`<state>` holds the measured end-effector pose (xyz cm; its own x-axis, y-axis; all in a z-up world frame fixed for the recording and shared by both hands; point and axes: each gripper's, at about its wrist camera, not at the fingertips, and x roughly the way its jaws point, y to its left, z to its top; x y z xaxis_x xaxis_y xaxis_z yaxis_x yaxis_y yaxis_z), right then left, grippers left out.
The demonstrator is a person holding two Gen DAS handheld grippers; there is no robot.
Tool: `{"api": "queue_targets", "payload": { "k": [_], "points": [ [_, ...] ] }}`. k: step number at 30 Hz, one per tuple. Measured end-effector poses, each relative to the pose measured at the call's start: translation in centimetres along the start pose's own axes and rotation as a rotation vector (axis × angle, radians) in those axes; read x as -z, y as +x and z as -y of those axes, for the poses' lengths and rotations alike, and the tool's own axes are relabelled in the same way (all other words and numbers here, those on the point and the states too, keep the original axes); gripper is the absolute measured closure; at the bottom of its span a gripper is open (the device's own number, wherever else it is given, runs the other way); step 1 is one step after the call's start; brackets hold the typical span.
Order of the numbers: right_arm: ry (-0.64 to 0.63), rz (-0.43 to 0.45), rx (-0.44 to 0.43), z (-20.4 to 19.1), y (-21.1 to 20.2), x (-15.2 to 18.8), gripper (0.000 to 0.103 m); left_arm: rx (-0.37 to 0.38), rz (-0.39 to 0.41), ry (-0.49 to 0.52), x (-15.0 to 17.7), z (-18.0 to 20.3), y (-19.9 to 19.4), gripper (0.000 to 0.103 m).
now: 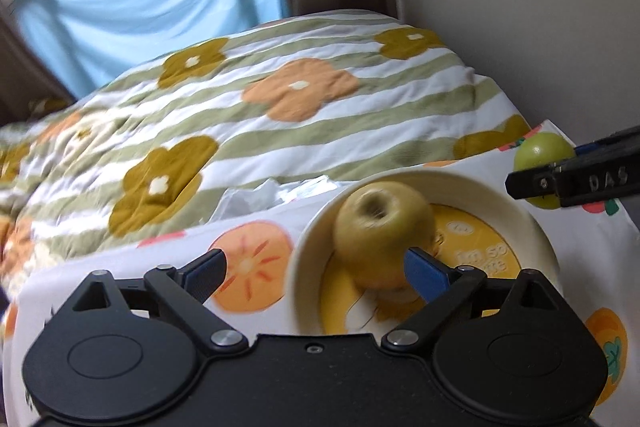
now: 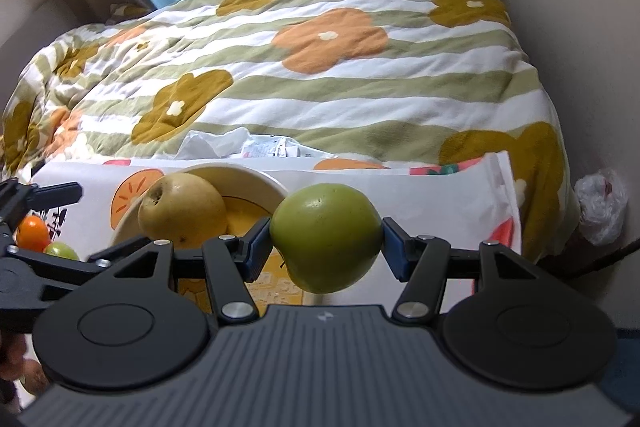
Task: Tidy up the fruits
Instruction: 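Carry the pear and green apple into the cream bowl and release both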
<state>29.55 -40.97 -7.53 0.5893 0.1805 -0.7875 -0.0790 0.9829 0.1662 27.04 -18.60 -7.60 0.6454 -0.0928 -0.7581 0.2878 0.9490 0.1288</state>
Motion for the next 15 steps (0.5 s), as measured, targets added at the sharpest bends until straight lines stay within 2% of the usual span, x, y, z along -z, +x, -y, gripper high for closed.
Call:
{"api": "queue_targets", "payload": {
  "k": [9, 15],
  "points": [
    [-0.245, 0.007, -0.049, -4.2, 2.1, 1.9, 0.03, -0.033, -0.021, -0.11, 2.3, -2.1, -2.1, 0.005],
    [-0.324, 0.016, -0.053, -5.5, 3.4, 2.6, 0.03, -0.046, -0.023, -0.122, 3.1, -2.4, -2.8, 0.005]
  ]
}}
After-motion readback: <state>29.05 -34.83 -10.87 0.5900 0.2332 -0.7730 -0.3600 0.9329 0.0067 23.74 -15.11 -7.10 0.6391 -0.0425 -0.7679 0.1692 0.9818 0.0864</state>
